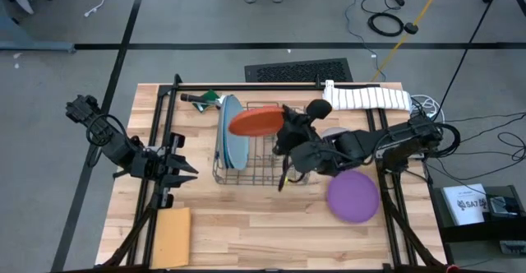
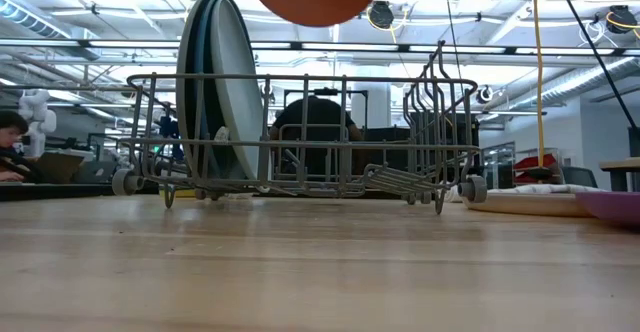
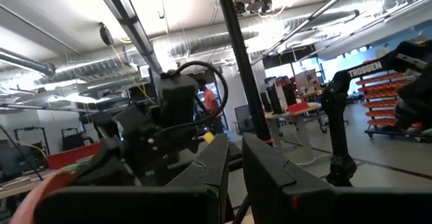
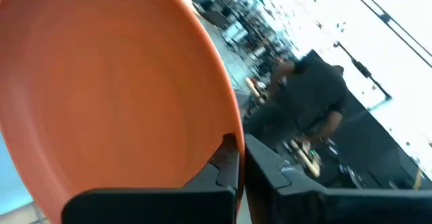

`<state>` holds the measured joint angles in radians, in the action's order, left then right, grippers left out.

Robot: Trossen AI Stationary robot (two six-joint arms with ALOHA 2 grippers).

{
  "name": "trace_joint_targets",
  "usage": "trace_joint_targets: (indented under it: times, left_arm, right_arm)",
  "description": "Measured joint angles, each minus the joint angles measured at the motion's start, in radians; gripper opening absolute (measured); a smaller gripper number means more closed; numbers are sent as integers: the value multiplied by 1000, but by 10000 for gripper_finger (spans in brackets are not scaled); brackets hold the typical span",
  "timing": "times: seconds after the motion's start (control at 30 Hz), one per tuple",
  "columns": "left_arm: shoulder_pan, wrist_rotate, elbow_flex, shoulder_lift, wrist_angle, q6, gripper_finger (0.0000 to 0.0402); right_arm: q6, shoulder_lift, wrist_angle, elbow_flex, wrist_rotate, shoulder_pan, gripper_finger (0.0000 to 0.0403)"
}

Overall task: Sort dishes
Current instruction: Put the orange plate into the green dish rack

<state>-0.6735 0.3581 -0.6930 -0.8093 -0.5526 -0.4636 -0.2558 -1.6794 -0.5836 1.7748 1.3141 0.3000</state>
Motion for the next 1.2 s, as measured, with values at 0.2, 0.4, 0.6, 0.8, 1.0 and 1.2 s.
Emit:
trace_joint_targets:
  times: [0.2, 0.4, 0.6, 0.8, 1.0, 1.2]
  left_arm:
    - [1, 20, 0, 0, 0, -24, 45]
    - [1, 30, 0, 0, -8, -24, 45]
    - [0, 69, 0, 0, -7, -24, 45]
    - [0, 235, 0, 0, 36, -21, 45]
    - [9, 421, 0, 0, 51, -24, 45]
    - [51, 534, 0, -14, 91, -24, 46]
  right_arm:
    - [160, -13, -72, 0, 42, -50, 0]
    - [281, -75, -101, 0, 48, -83, 0]
    - [297, -140, -107, -2, 41, -99, 0]
    - [335, -146, -164, -2, 46, -76, 0]
    - [347, -136, -224, -2, 46, -27, 0]
    - [315, -136, -231, -2, 42, 35, 0]
